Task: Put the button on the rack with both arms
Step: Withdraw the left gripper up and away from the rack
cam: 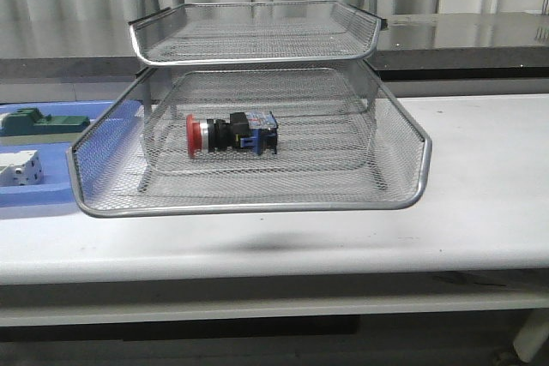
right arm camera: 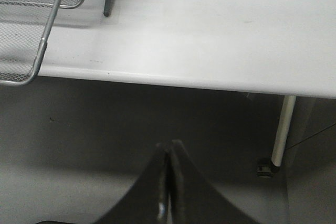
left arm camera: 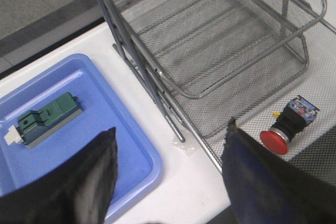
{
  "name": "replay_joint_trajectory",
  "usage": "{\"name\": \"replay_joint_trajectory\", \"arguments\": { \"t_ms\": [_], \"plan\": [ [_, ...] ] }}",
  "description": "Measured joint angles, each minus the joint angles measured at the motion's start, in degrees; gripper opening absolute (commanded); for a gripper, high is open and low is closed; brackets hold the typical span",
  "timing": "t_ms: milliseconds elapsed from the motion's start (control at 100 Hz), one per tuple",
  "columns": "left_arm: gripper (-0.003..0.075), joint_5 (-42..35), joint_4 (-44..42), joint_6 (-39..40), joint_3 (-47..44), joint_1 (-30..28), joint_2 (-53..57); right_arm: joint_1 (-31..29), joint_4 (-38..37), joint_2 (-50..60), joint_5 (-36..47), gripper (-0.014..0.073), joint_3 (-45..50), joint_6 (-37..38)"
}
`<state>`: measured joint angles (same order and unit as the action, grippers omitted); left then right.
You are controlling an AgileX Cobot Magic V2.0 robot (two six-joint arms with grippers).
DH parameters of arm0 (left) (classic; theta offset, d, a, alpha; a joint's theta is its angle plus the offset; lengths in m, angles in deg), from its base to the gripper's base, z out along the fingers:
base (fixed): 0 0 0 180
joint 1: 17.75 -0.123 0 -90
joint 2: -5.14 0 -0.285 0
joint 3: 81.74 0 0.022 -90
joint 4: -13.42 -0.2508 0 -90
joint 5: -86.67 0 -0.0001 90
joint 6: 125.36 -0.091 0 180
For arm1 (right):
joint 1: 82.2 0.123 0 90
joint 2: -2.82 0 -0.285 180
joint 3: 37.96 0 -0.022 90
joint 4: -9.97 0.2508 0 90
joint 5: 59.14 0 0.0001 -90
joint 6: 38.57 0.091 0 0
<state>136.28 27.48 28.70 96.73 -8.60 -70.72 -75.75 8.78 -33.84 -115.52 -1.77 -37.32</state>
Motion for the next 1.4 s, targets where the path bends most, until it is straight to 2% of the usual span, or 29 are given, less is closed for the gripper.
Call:
{"name": "replay_joint_trajectory", "arguments": {
  "t_ms": [270, 620, 980, 1400],
  "plan": [
    [0.0429, -21.2, 2.5, 0.1, -21.8, -0.6, 15.4, 0.0, 0.0, 0.0, 0.0, -0.0069, 0.0, 0.0],
    [0.0429, -36.3, 5.6, 0.1, -44.5, -0.6, 33.1, 0.0, 0.0, 0.0, 0.0, -0.0069, 0.0, 0.0],
    [0.0429, -40.1, 11.1, 0.2, -57.6, -0.6, 45.6, 0.0, 0.0, 0.0, 0.0, -0.0069, 0.0, 0.0],
    [0.0412, -40.7, 11.6, 0.2, -59.5, -0.6, 48.3, 0.0, 0.0, 0.0, 0.0, -0.0069, 0.0, 0.0]
  ]
}}
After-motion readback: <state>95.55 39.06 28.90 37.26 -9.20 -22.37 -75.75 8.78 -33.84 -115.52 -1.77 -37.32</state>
